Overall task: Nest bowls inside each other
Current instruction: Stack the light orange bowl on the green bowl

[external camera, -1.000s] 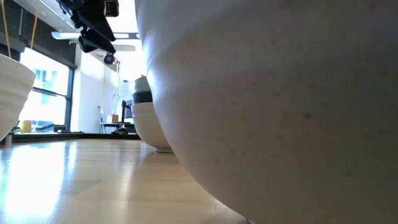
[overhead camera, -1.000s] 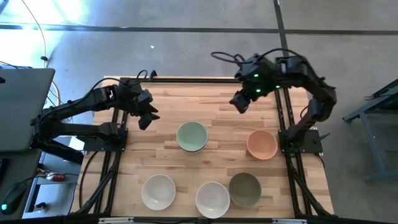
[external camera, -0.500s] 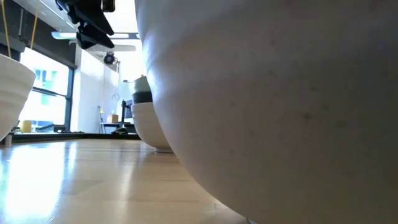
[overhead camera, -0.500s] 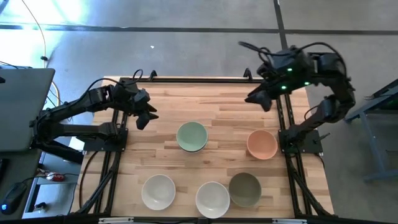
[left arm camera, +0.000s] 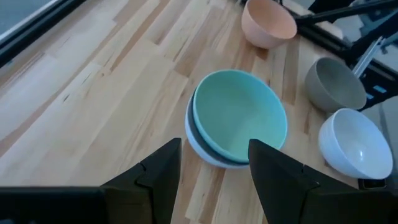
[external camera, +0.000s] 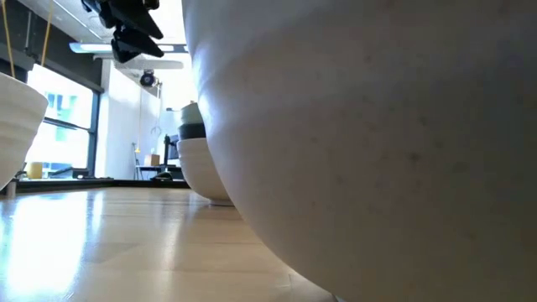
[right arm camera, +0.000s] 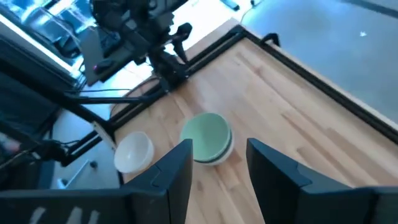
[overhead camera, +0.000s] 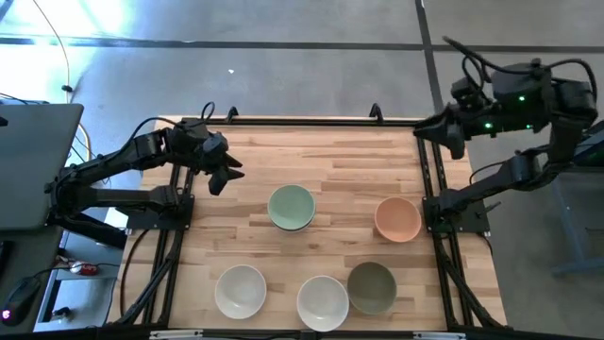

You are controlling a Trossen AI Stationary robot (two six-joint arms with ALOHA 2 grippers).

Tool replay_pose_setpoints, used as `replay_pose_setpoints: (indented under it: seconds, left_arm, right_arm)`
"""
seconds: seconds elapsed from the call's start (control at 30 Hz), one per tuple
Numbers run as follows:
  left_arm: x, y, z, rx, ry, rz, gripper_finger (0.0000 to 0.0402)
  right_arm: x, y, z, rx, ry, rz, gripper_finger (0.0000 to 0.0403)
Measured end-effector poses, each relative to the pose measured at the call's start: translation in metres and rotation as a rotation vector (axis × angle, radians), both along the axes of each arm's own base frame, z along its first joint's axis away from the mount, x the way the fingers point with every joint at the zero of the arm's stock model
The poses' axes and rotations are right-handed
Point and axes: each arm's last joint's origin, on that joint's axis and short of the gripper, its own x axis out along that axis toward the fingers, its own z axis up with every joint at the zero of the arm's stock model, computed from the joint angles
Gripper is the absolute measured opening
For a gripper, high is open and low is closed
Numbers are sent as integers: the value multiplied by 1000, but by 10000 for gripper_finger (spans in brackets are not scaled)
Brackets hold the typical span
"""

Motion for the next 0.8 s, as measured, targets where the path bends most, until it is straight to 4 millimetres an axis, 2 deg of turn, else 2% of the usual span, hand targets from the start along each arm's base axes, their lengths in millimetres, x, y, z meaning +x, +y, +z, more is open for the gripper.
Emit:
replay_pose_setpoints:
  seconds: [0.17, 0.3, 0.6, 0.8]
  left_arm:
    - [2, 1, 2, 0, -29, 11, 177]
    - [2, 1, 3, -4, -34, 15, 177]
    - [2, 1, 3, -13, -43, 27, 177]
    - [2, 1, 3, -18, -43, 35, 177]
  right_arm:
    - [-2, 0, -21, -3, 95, -11, 144]
    - [-2, 0, -56, 30, 228, -16, 144]
    - [-17, 4, -130, 185, 434, -57, 144]
    - [-15, 5, -174, 269, 579, -71, 144]
